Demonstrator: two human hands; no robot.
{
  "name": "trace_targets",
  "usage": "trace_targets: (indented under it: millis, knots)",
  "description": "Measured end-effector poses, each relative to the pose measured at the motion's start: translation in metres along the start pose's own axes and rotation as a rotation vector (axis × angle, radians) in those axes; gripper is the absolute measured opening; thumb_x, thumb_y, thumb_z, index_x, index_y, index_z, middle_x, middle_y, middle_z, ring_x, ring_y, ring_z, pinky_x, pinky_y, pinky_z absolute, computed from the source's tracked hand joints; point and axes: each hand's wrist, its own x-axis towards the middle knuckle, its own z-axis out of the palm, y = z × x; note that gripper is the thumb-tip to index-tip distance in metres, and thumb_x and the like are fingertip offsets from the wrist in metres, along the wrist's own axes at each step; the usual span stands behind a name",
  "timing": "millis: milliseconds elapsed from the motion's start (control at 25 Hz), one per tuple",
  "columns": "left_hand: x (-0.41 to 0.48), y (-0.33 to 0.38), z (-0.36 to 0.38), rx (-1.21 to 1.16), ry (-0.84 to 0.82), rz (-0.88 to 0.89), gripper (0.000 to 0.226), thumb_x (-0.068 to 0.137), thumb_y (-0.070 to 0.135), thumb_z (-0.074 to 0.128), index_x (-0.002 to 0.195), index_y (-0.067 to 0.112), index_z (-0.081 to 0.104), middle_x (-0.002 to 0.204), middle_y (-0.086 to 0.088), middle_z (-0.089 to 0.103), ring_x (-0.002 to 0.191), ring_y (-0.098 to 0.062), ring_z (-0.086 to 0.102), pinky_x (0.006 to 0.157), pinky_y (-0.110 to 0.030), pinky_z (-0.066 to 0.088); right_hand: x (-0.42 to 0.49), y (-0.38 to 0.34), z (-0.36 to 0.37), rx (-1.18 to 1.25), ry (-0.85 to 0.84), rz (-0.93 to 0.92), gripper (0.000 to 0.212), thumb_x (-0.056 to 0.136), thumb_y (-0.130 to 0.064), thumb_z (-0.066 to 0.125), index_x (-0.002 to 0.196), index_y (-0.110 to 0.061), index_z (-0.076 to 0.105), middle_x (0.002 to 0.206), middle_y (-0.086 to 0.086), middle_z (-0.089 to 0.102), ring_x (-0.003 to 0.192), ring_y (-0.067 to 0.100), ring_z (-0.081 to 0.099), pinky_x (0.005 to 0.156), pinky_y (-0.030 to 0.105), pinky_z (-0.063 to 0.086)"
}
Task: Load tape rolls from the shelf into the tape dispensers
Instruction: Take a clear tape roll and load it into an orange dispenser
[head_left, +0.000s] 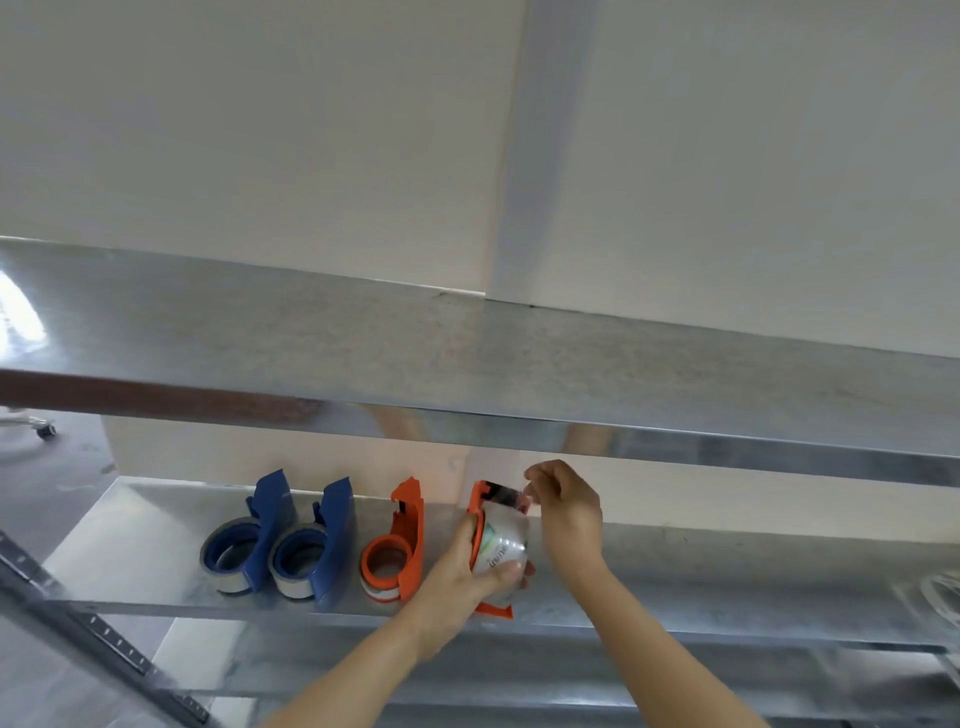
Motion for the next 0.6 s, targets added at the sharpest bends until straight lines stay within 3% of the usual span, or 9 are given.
trace_targets:
  millis: [160,320,400,480,600]
  knots:
    - [-0.008,-0.001,0.002,0.042,-0.070,0.032,0.084,0.078,0.038,0.076,0.145,0.032,0.027,0.139,0.001,0.053,0.127,-0.016,0.055,0.110,-0.044,0.044,0.016,-0.004,-0.009,-0.101,-0.020,0.058,0.024,0.096,-0.018,0.040,0.085,-0.018,0.060,0.105,0.001,0.065,0.088,0.018,0.063,0.084,0.038,0.051]
    - [-0.020,-0.005,0.008,0.048,-0.169,0.049,0.086,0.082,0.027,0.075,0.147,0.031,0.019,0.130,0.002,0.061,0.118,-0.020,0.064,0.106,-0.043,0.048,0.030,-0.013,-0.022,-0.194,-0.108,0.071,0.030,0.093,-0.016,0.036,0.070,-0.018,0.056,0.088,0.000,0.075,0.079,0.023,0.069,0.084,0.044,0.054]
    - [-0.023,-0.007,0.009,0.084,-0.214,0.051,0.087,0.082,0.026,0.074,0.148,0.030,0.017,0.133,-0.002,0.058,0.118,-0.021,0.064,0.105,-0.042,0.049,0.032,-0.017,-0.026,-0.365,-0.112,0.038,0.027,0.093,-0.014,0.038,0.077,-0.017,0.061,0.089,0.000,0.075,0.083,0.026,0.068,0.084,0.040,0.053]
    - [-0.024,-0.005,0.012,0.073,-0.232,0.061,0.079,0.082,0.020,0.074,0.146,0.026,0.027,0.130,-0.008,0.061,0.113,-0.025,0.066,0.098,-0.041,0.053,0.031,-0.021,-0.027,-0.461,-0.076,-0.003,0.028,0.092,-0.010,0.040,0.088,-0.013,0.067,0.094,0.003,0.074,0.088,0.030,0.066,0.084,0.037,0.051]
    - [-0.022,0.004,0.019,-0.045,-0.133,0.010,0.052,0.083,0.023,0.071,0.129,0.017,0.048,0.103,-0.018,0.073,0.092,-0.027,0.072,0.090,-0.044,0.057,0.026,-0.023,-0.027,-0.566,-0.040,-0.094,0.028,0.093,-0.009,0.038,0.088,-0.011,0.066,0.091,0.010,0.072,0.085,0.033,0.064,0.071,0.033,0.048]
